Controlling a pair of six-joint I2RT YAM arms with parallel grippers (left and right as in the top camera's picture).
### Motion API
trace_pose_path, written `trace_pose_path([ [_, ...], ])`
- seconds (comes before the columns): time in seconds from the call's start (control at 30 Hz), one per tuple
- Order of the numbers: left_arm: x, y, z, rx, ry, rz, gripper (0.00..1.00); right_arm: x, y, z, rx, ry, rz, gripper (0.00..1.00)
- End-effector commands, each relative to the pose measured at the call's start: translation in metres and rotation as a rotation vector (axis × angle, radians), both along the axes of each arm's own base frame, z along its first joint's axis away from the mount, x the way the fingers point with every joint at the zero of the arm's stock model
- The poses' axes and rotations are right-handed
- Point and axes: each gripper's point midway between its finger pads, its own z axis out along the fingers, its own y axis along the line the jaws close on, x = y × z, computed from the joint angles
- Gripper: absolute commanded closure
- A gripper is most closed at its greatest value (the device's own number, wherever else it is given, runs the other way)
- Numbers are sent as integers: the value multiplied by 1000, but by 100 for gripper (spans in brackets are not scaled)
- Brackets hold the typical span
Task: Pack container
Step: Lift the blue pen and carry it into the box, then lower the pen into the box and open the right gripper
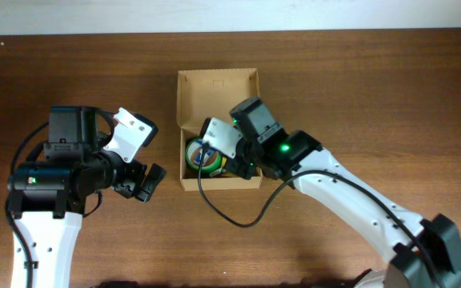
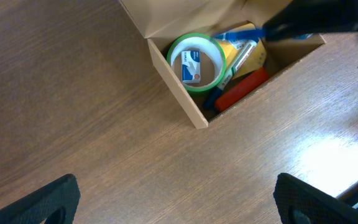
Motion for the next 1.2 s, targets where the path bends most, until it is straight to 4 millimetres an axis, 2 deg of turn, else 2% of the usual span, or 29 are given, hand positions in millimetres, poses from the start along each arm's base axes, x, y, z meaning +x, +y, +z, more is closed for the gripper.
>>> trace_pose_path([
  [0.0, 1, 2, -1, -2, 3, 15, 0, -12, 10, -12, -48, -25, 169, 96],
  [0.1, 1, 2, -1, -2, 3, 15, 0, -18, 8, -23, -93, -22, 235, 96],
  [0.27, 1, 2, -1, -2, 3, 15, 0, -21, 5, -31, -120, -15, 268, 96],
  [0.73, 1, 2, -1, -2, 3, 15, 0, -21, 2, -33, -140, -20, 281, 95],
  [0.9, 1, 2, -1, -2, 3, 15, 0, -21, 2, -33, -139, -18, 277, 75],
  [1.17, 1, 2, -1, -2, 3, 15, 0, -21, 3, -32, -137, -16, 274, 72],
])
